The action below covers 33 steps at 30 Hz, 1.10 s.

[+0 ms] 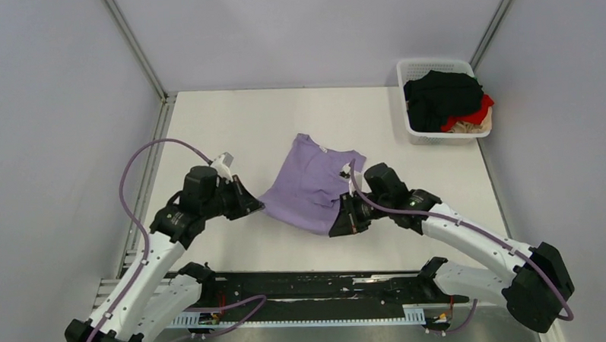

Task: Fold and stack the t-shirts
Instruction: Fold the long partially folded tshirt into a neat square

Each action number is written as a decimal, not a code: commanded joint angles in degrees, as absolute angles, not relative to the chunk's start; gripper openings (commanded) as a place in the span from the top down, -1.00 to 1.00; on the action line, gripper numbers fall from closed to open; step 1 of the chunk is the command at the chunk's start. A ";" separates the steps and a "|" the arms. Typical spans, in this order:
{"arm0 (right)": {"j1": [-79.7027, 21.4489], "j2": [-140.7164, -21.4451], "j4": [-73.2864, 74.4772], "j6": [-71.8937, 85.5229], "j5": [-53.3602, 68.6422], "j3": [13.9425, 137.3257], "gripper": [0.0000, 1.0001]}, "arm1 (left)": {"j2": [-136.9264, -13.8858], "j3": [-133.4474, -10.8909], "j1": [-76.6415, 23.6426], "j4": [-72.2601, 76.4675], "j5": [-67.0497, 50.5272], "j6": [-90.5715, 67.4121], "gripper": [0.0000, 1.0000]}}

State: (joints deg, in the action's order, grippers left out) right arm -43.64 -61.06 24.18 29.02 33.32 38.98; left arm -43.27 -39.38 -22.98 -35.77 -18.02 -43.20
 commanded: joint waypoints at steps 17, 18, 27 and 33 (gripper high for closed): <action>-12.78 -70.15 21.62 24.71 34.63 49.57 1.00 | -84.93 -69.94 -22.87 -12.85 -11.76 -36.07 1.00; -11.88 -71.35 21.31 24.39 34.21 50.13 1.00 | -87.15 -70.61 -22.77 -12.62 -11.53 -35.88 1.00; -6.98 -85.26 15.78 20.87 34.08 56.12 0.98 | -102.34 -80.51 -21.90 -11.05 -10.41 -33.26 1.00; -6.45 -95.14 9.87 18.96 26.06 59.76 0.66 | -114.01 -88.00 -21.46 -11.61 -11.54 -33.39 0.37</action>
